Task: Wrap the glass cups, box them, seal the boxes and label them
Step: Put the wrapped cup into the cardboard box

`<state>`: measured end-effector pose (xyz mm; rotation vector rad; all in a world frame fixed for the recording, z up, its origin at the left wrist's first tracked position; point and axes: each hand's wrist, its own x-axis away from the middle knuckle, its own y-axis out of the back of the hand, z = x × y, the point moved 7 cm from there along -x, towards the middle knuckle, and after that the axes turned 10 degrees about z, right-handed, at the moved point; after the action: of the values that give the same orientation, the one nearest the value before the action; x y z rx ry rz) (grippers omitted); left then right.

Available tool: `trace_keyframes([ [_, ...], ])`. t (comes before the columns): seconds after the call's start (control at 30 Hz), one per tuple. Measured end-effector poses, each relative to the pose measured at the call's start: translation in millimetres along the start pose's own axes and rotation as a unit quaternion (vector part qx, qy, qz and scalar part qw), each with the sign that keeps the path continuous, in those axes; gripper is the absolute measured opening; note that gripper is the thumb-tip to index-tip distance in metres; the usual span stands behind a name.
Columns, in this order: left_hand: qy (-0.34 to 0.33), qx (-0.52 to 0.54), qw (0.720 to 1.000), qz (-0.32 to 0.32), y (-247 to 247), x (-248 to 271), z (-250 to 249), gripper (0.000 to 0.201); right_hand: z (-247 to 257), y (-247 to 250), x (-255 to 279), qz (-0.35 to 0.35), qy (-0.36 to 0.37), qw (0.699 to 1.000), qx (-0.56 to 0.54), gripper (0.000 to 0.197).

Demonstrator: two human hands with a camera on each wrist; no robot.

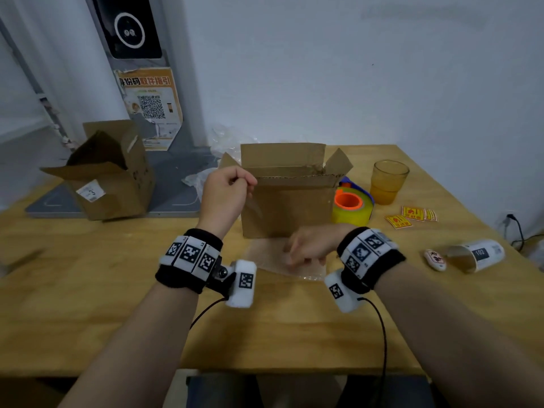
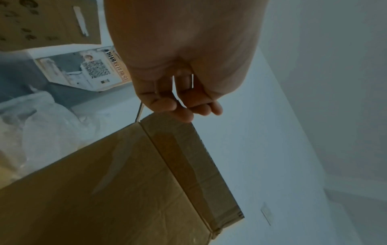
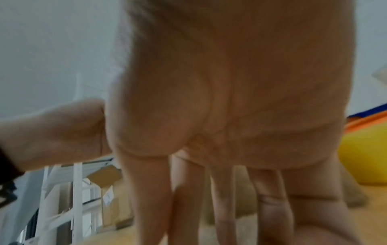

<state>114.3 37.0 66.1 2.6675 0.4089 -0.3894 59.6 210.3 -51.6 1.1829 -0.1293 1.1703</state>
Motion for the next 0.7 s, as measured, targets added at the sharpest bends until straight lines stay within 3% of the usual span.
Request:
trace_keyframes([
  [0.17,0.007,0.006,1.000,0.009,-2.4,-2.3,-1.2,0.042,-2.6,-4.9,-6.5,-0.016,-0.016,1.000,0.006,0.028],
  [0.27,-0.014,-0.002,1.000,-0.023,0.7,-3.7,-10.0,0.039,-3.6,-5.4,3.1,-0.008,-0.026,1.000,0.015,0.035],
  [0.37,-0.020,-0.025,0.998,-0.053,8.2,-7.4,-16.1,0.033,7.0,4.1,26.8,-0.002,0.009,1.000,0.014,0.028],
  [0.53,0.033,0.018,0.999,0.013,9.6,-23.6,-9.9,0.029,45.7,66.6,109.6,-0.161,0.127,0.978,-0.025,0.025],
  [0.7,0.133,0.015,0.984,0.114,0.5,-27.8,3.3,0.029,68.8,125.3,176.1,-0.363,0.183,0.910,-0.075,0.024],
])
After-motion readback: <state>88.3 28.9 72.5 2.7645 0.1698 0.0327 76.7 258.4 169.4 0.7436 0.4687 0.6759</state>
